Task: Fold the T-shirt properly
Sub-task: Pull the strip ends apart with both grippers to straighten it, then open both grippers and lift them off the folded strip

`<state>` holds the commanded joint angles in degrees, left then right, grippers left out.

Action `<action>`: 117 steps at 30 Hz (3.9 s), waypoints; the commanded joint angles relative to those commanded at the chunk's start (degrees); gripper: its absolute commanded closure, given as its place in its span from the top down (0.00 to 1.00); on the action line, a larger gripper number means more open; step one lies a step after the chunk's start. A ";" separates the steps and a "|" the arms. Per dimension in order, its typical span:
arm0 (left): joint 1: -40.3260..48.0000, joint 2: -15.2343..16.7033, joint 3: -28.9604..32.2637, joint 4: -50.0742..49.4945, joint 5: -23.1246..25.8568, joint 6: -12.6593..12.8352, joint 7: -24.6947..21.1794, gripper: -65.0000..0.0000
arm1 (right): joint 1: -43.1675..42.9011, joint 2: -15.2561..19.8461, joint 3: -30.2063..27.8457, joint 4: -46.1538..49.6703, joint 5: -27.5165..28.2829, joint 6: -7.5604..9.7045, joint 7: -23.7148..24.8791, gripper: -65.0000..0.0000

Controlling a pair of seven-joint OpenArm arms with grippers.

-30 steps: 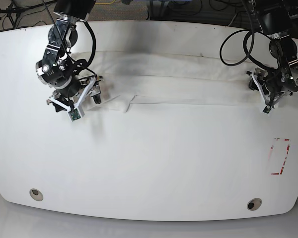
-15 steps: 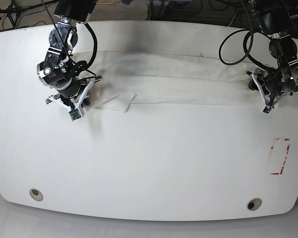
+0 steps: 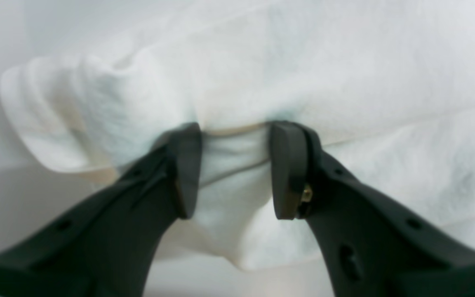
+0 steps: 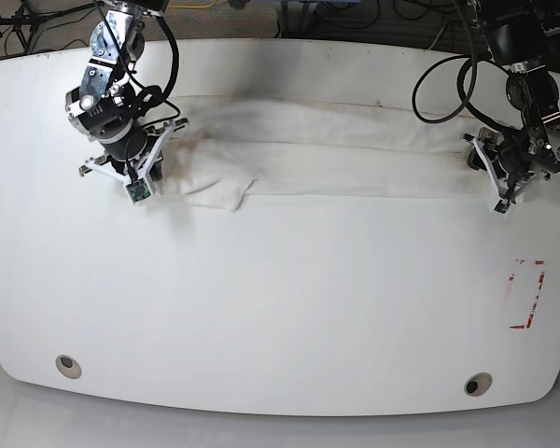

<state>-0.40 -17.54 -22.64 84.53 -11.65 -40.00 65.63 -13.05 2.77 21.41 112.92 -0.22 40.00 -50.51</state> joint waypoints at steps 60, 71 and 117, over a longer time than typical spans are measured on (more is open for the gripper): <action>-1.23 1.67 -2.55 11.52 -0.35 0.00 2.64 0.40 | -4.48 -0.44 0.79 -1.76 16.97 0.00 -0.09 0.28; -1.23 2.29 -7.21 15.21 -6.95 0.00 2.73 0.43 | -3.16 -0.26 0.62 -11.87 13.63 0.00 4.22 0.20; -1.93 -10.20 -18.29 -15.21 -26.64 0.00 4.31 0.73 | -2.73 0.00 0.70 -15.82 9.67 0.00 6.77 0.19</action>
<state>-2.33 -27.74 -40.92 69.32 -38.29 -40.00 69.93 -15.78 2.77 22.11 97.10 9.45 40.00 -43.74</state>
